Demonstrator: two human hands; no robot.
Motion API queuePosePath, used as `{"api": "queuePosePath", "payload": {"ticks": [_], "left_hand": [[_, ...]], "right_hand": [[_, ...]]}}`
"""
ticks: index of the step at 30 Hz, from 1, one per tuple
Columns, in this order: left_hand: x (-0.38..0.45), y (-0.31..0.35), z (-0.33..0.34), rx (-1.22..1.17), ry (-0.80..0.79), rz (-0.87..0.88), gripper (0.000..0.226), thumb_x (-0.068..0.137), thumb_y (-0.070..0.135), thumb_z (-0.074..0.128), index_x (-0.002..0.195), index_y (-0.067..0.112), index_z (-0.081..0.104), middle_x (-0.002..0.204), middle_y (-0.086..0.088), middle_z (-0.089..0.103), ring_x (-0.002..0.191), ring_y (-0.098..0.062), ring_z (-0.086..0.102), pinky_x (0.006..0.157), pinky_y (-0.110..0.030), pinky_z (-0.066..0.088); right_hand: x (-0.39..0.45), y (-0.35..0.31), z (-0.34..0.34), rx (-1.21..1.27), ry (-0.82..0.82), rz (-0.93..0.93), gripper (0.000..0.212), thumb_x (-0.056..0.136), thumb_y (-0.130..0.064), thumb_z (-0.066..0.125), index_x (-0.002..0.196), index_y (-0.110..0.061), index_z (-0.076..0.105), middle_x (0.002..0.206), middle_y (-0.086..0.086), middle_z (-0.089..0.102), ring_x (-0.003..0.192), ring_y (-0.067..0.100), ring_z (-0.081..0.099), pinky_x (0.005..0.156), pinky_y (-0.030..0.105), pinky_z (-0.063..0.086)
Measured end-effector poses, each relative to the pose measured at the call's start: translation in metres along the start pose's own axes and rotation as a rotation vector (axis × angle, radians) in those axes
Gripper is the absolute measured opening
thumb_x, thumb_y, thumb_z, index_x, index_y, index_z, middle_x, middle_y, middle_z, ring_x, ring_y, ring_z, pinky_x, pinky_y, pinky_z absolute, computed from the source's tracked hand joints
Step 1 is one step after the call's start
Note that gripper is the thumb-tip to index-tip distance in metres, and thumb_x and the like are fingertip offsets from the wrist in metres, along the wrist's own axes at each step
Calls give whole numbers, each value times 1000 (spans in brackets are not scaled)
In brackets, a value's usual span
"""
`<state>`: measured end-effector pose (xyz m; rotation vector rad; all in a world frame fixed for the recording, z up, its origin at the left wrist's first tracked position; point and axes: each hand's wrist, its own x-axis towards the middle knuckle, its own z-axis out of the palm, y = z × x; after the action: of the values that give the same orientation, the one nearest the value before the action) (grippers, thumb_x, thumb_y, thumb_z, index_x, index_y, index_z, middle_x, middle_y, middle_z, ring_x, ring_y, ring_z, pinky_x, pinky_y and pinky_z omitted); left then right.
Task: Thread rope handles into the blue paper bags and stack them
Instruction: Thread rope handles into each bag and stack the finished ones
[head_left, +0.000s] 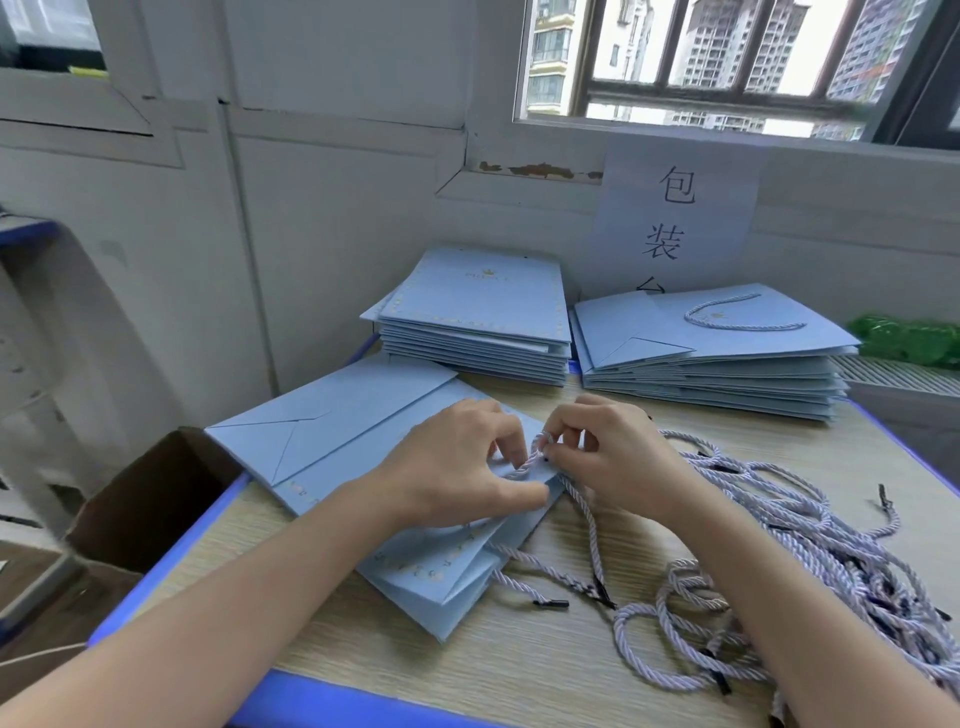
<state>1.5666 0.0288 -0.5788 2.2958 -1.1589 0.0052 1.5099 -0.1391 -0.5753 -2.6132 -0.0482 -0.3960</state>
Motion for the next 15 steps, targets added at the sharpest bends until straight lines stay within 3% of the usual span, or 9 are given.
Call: {"api": "queuePosePath", "payload": {"ticks": [3, 5, 8, 11, 15], "left_hand": [[0, 0, -3, -120, 81, -53, 29, 60, 54, 61, 66, 27, 67, 74, 9, 65, 77, -5, 60, 72, -36, 52], [0, 1, -5, -160, 142, -87, 32, 61, 51, 61, 63, 20, 70, 66, 6, 68, 68, -6, 63, 69, -32, 53], [1, 3, -12, -248, 247, -134, 33, 70, 40, 68, 49, 16, 61, 47, 5, 58, 47, -4, 51, 49, -15, 37], [2, -1, -15, -335, 296, -176, 45, 80, 21, 71, 40, 21, 49, 34, 11, 38, 37, -2, 38, 43, -10, 26], [1, -4, -12, -356, 267, -155, 36, 75, 30, 71, 45, 18, 56, 36, 11, 40, 38, -1, 37, 43, -10, 26]], "right_hand": [[-2, 3, -8, 82, 7, 20, 11, 82, -20, 58, 75, -26, 65, 72, -8, 47, 59, 3, 43, 58, 21, 31], [-4, 6, -12, 134, 74, 30, 17, 83, -12, 58, 79, -25, 67, 71, -8, 49, 57, 3, 44, 55, 16, 32], [-6, 9, -16, 302, 239, 85, 18, 83, -7, 61, 80, -24, 63, 66, -3, 55, 54, 6, 44, 51, 16, 34], [-6, 3, -11, 301, 229, 85, 8, 82, -15, 68, 79, -22, 66, 69, 4, 61, 56, 8, 46, 52, 14, 36], [-4, -5, 10, 142, 234, 97, 6, 81, -24, 71, 87, -26, 73, 49, -13, 44, 47, 3, 38, 49, 17, 30]]}}
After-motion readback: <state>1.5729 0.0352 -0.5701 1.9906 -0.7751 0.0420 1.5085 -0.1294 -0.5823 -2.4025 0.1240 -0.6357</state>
